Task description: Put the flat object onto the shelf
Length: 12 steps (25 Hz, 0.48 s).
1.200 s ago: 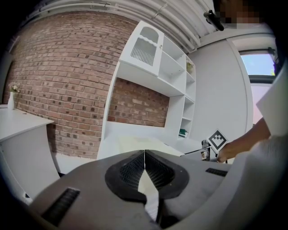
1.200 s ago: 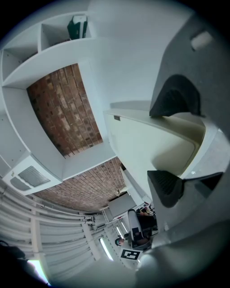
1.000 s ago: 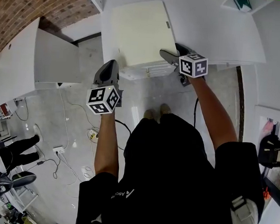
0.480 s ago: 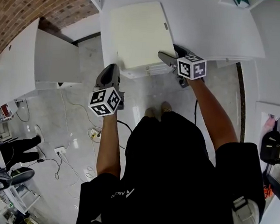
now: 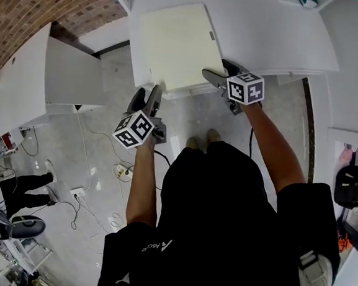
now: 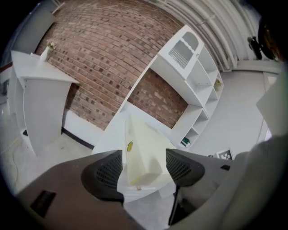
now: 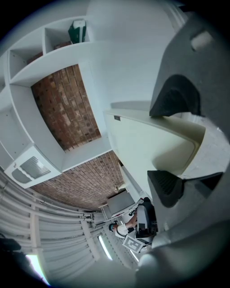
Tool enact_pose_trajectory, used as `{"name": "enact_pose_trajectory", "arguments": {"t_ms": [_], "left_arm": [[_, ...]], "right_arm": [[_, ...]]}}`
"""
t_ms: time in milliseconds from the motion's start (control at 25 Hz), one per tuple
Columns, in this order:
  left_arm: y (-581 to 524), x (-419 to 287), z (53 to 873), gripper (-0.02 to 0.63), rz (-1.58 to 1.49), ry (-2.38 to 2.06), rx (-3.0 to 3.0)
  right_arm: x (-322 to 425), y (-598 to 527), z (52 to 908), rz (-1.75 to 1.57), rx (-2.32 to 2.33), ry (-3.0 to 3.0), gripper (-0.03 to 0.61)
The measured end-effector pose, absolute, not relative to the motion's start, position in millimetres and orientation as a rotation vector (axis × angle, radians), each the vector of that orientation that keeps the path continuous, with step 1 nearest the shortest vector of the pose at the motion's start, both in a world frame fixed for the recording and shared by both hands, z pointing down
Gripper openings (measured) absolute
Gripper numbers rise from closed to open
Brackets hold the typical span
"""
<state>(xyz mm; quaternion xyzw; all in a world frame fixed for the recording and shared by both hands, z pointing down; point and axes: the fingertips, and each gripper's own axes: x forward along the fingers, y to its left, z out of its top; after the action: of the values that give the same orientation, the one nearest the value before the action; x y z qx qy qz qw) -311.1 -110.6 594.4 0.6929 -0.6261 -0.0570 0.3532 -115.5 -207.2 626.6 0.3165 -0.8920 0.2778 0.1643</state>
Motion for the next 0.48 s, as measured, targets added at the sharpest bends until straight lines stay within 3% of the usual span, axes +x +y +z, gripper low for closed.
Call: {"name": "enact_pose_trajectory", "arguments": {"t_ms": [160,480], "left_arm": [[-105,-298,613,0.355,-0.270,-1.471,1.679],[-107,-283,637,0.377,-0.474,-1.253,1.521]], "right_arm": [[-116,-201,626,0.790,0.892,-2.542,0.376],[-117,-194,627,0.785,0.863,-2.539,0.376]]}}
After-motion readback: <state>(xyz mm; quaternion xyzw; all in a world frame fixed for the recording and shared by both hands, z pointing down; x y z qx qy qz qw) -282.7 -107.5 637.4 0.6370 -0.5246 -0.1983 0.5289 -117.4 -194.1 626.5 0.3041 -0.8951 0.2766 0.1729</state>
